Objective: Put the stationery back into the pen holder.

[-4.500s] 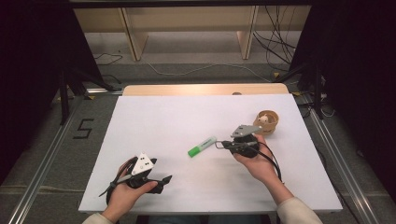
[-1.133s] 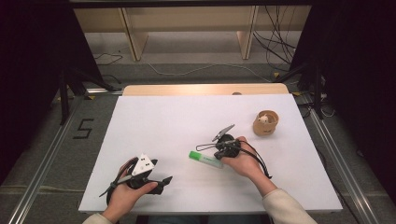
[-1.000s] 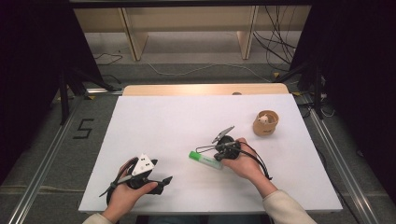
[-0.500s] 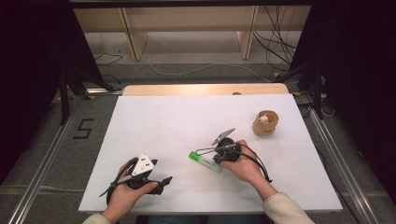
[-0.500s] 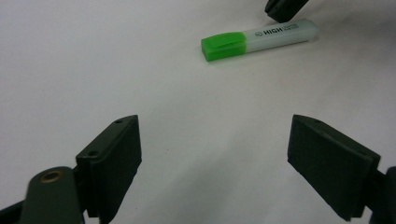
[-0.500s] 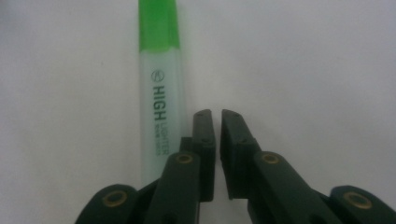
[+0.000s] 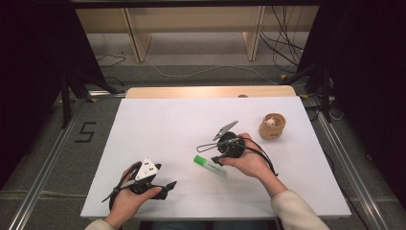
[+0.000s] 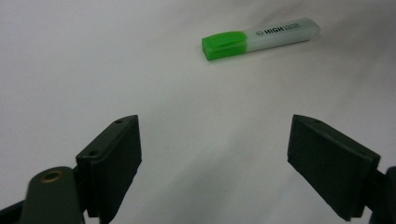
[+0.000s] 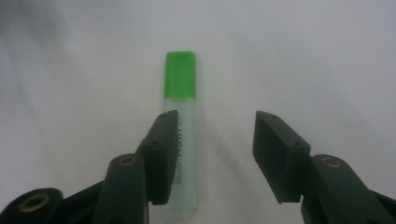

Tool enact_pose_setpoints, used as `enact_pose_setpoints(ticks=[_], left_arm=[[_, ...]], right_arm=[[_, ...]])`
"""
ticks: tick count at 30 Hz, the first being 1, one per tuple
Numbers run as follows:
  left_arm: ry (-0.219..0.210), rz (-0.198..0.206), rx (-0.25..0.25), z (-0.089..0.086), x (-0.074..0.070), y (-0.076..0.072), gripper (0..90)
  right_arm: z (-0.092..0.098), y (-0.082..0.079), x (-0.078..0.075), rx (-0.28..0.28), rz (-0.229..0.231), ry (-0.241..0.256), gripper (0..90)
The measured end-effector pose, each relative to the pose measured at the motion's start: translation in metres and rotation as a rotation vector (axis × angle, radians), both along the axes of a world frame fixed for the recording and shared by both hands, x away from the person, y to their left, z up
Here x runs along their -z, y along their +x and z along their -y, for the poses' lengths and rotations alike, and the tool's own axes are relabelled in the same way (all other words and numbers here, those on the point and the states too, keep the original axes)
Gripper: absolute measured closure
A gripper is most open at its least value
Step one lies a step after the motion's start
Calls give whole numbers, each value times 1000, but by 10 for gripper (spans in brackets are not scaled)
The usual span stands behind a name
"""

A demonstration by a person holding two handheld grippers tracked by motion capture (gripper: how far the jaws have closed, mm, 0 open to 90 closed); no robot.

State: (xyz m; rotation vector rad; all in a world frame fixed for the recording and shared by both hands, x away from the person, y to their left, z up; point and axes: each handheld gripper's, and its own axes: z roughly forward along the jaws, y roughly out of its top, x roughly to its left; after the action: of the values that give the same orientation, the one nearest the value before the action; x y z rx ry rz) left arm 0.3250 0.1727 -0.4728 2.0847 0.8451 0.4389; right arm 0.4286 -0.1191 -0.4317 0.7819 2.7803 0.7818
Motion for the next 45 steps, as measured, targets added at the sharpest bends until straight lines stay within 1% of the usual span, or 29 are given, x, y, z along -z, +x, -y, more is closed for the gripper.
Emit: enact_pose_setpoints(ticks=[2,3,5,6,10,13,16,19,23,25,28,32,38,45], left_arm=[[-1,0,1,0,0,0,175],[0,0,2,0,0,0,175],[-4,0,0,0,0,0,175],[-1,0,3,0,0,0,175],[-5,-2,4,1,0,0,175],[-6,-3,5,1,0,0,175],[-3,-2,8,1,0,0,175],[-2,-2,9,1,0,0,175],[-2,-1,9,1,0,0,175],[-3,-2,9,1,0,0,175],[-3,-2,10,1,1,0,175],[-3,-2,11,1,0,0,175],[-4,-3,12,1,0,0,176],[-3,-3,13,1,0,0,177]], right_arm=[[-6,2,-2,-15,-6,-10,476],[-13,3,-3,-29,-9,-28,468],[-19,5,-3,-34,-17,-35,456],[-22,6,-2,-38,-19,-46,456],[-35,10,4,-43,-52,-73,457],[-41,13,8,-54,-50,-88,457],[-48,16,10,-61,-63,-102,468],[-52,17,12,-61,-70,-106,469],[-60,20,16,-76,-80,-125,473],[-63,21,17,-81,-86,-126,476],[-68,23,19,-79,-99,-141,490],[-72,25,20,-86,-103,-144,505],[-78,28,23,-97,-116,-165,521],[-80,28,26,-96,-127,-184,538]])
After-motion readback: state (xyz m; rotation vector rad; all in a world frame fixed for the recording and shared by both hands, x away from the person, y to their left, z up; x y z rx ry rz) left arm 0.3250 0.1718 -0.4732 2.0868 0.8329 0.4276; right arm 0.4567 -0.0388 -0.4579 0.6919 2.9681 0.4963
